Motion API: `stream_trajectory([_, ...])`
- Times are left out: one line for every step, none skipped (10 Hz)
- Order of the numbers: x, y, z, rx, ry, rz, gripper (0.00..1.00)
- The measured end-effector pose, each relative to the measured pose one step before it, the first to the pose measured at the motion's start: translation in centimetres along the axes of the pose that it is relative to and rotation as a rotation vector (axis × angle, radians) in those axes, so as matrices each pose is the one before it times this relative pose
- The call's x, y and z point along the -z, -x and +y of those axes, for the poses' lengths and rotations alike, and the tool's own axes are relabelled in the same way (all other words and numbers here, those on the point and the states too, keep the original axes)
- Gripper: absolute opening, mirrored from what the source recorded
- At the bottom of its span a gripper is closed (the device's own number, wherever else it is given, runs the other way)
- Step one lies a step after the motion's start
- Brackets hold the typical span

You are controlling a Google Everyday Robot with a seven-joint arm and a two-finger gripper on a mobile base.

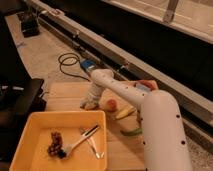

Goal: Wipe table surface with towel

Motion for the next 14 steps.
stream_trajectory([-0.008, 0.022, 0.044, 0.00146, 0.00092, 0.00093, 0.0])
stream_trajectory([-0.032, 0.005, 0.127, 0.00151, 0.00274, 0.00079, 0.0])
stream_trajectory([-0.008, 0.013, -0.008, 0.00059, 0.00034, 0.00065, 0.0])
stream_trajectory([0.013, -0.016, -0.032, -0.00058, -0.00053, -0.00009, 0.0])
stream_trajectory([0.017, -0.013, -0.012, -0.00044, -0.00031, -0.00024, 0.0])
stream_trajectory([0.003, 0.0, -0.01, -0.00006, -0.00016, 0.0, 0.0])
stream_trajectory([0.044, 0.033, 0.048, 0.00373, -0.00153, 0.00495, 0.0])
stream_trajectory([0.607, -0.235, -0.02, 0.00571, -0.01921, 0.02601, 0.0])
stream_trajectory([1.169, -0.166, -0.296, -0.00312, -0.02982, 0.01466, 0.0])
stream_trajectory([2.162, -0.107, -0.547, 0.00026, -0.03633, 0.02215, 0.0])
stream_trajectory([1.447, 0.122, -0.503, 0.00191, -0.01469, 0.01245, 0.0])
stream_trajectory([1.35, -0.073, -0.454, 0.00228, -0.00463, 0.01914, 0.0])
stream_trajectory([0.94, -0.399, -0.725, 0.0023, -0.00779, 0.01354, 0.0])
stream_trajectory([0.284, -0.316, -0.674, 0.00388, -0.00673, 0.00542, 0.0])
